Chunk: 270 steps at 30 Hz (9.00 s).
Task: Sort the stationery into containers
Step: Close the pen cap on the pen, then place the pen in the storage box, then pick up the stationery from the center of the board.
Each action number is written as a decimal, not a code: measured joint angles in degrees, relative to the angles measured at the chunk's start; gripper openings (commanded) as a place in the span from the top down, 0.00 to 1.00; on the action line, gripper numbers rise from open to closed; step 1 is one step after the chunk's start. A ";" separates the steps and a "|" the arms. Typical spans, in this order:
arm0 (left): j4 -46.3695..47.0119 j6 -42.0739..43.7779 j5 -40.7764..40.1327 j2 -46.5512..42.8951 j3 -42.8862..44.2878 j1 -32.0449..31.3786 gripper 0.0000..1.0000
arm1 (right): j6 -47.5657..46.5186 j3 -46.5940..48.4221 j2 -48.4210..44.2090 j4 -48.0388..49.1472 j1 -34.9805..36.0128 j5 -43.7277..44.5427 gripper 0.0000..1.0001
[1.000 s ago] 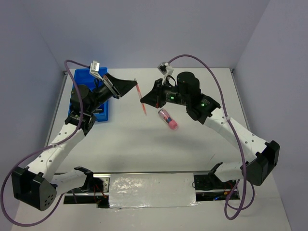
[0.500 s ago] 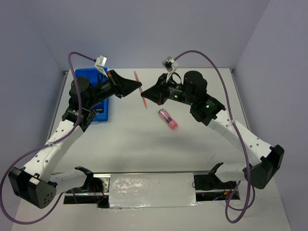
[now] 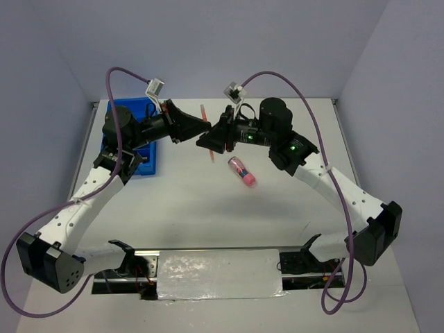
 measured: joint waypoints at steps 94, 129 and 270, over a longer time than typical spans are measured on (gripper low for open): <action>-16.09 11.06 -14.29 0.22 18.43 -1.29 0.26 | -9.94 14.86 9.75 -18.25 -1.11 -8.50 1.00; -0.94 0.61 -1.25 1.81 5.27 -1.75 0.75 | -5.22 12.04 5.51 -11.85 -1.07 -8.63 1.00; -4.37 -9.14 5.62 7.41 0.81 1.92 0.03 | 15.43 -13.77 -3.87 6.60 -7.50 -4.00 1.00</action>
